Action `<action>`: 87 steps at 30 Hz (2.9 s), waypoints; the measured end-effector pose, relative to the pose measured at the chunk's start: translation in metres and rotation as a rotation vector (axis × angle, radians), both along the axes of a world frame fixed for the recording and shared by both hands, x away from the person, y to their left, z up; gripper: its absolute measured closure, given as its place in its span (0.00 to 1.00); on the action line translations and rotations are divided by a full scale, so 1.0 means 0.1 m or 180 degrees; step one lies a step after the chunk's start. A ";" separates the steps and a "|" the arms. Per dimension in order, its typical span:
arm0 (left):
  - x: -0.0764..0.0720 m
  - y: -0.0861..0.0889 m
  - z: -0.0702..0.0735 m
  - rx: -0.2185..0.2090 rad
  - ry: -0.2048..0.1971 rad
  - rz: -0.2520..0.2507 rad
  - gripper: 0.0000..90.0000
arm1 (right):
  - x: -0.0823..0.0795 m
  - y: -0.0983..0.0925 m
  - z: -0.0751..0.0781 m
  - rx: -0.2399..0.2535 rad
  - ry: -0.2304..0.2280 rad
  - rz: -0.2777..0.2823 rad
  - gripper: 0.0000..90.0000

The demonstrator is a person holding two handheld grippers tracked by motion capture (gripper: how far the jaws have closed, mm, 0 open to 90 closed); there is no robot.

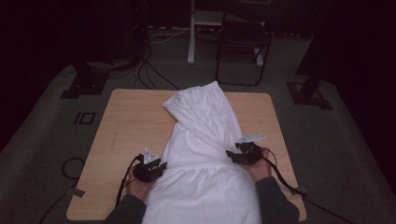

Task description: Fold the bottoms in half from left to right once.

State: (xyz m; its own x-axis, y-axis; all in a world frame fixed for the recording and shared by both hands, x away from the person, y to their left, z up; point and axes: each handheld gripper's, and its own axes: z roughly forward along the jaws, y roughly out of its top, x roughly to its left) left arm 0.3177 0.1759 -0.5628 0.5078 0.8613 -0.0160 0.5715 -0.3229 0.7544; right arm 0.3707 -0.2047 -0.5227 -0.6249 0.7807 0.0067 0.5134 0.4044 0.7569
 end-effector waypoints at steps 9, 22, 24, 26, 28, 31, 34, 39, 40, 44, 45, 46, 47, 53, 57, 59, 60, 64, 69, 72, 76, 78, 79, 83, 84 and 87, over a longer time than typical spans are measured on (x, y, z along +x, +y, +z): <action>-0.02 -0.01 -0.02 0.0018 -0.0055 0.0022 0.59 | 0.43 0.50 -0.23 -0.0649 -0.0029 -0.0021 0.67; 0.01 -0.10 0.04 0.0048 0.0051 -0.0068 0.57 | 0.49 -0.28 -0.16 -0.0082 -0.0066 -0.0791 0.97; 0.07 -0.10 0.14 0.0043 -0.0014 -0.0070 0.54 | 0.53 -0.27 -0.29 -0.0095 0.0051 -0.0800 0.95; 0.19 -0.12 0.28 -0.0012 -0.0089 -0.0086 0.52 | 0.55 -0.27 -0.36 -0.0093 0.0090 -0.0805 0.95; 0.36 -0.17 0.38 -0.0007 -0.0178 -0.0079 0.50 | 0.55 -0.26 -0.35 -0.0098 0.0097 -0.0812 0.95; 0.68 -0.29 0.39 -0.0104 -0.0074 -0.0030 0.48 | 0.56 -0.27 -0.35 -0.0089 0.0122 -0.0826 0.92; 0.89 -0.46 0.30 0.0040 -0.0016 -0.0030 0.47 | 0.57 -0.28 -0.35 -0.0052 0.0147 -0.0843 0.91; 1.02 -0.51 0.08 0.0130 0.0103 0.0125 0.54 | 0.56 -0.30 -0.37 0.0014 0.0126 -0.0828 0.93; 0.99 -0.48 0.08 0.0146 0.0068 0.0128 0.64 | 0.54 -0.31 -0.38 0.0038 0.0125 -0.0832 0.93; 0.84 -0.47 0.06 0.0270 -0.0076 0.0061 0.94 | 0.46 -0.31 -0.39 0.0064 0.0089 -0.0796 0.94; 0.72 -0.44 0.05 0.0300 -0.0112 0.0060 0.94 | 0.42 -0.32 -0.40 0.0077 0.0086 -0.0784 0.94; 0.65 -0.41 0.04 0.0265 -0.0109 0.0062 0.95 | 0.34 -0.33 -0.40 0.0103 0.0100 -0.0755 0.94; 0.58 -0.38 0.04 0.0224 -0.0092 0.0054 0.95 | 0.28 -0.33 -0.41 0.0102 0.0102 -0.0729 0.95; 0.00 -0.16 0.00 0.0031 -0.0014 -0.0119 0.94 | -0.20 -0.35 -0.42 0.0165 0.0185 -0.0525 0.95; -0.09 -0.10 0.00 0.0035 -0.0001 -0.0158 0.91 | -0.41 -0.30 -0.37 0.0087 0.0360 -0.0419 0.78; -0.06 -0.10 0.00 -0.0009 0.0024 -0.0145 0.89 | -0.41 -0.31 -0.28 0.0083 0.0260 -0.0436 0.60; -0.04 -0.11 0.00 0.0002 0.0015 -0.0139 0.89 | -0.39 -0.30 -0.22 0.0099 0.0161 -0.0454 0.53; 0.00 -0.16 -0.01 0.0044 -0.0037 -0.0122 0.89 | -0.23 -0.12 0.05 0.0119 -0.0097 -0.0246 0.43; 0.00 -0.18 -0.02 0.0046 -0.0092 -0.0110 0.89 | 0.06 0.41 0.05 -0.0184 -0.0183 0.0169 0.37; 0.00 -0.18 -0.02 0.0052 -0.0096 -0.0108 0.89 | 0.23 0.69 -0.03 -0.0286 -0.0154 0.0315 0.33; -0.02 -0.20 -0.02 0.0103 -0.0130 -0.0135 0.92 | 0.38 0.91 -0.15 -0.0705 -0.0183 0.0378 0.49; -0.03 -0.23 -0.01 0.0160 -0.0146 -0.0138 0.95 | 0.42 0.85 -0.12 -0.0788 -0.0321 0.0247 0.75; -0.03 -0.24 -0.01 0.0196 -0.0153 -0.0148 0.96 | 0.47 0.73 -0.05 -0.0559 -0.0321 0.0136 0.79; -0.04 -0.26 -0.01 0.0241 -0.0161 -0.0144 0.97 | 0.63 0.25 0.13 -0.0162 -0.0372 -0.0503 0.99; -0.04 -0.26 -0.01 0.0246 -0.0163 -0.0142 0.97 | 0.68 0.14 0.13 -0.0117 -0.0334 -0.0628 0.99; -0.04 -0.27 -0.01 0.0266 -0.0170 -0.0132 0.97 | 0.81 -0.04 0.00 -0.0043 -0.0113 -0.0739 0.99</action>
State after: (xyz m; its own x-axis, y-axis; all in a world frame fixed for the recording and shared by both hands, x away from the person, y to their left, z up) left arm 0.3134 0.1492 -0.5633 0.5412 0.8368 0.0830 0.5161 -0.4085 0.7528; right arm 0.4516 -0.2085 -0.5227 -0.4282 0.9034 -0.0236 0.5670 0.2889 0.7714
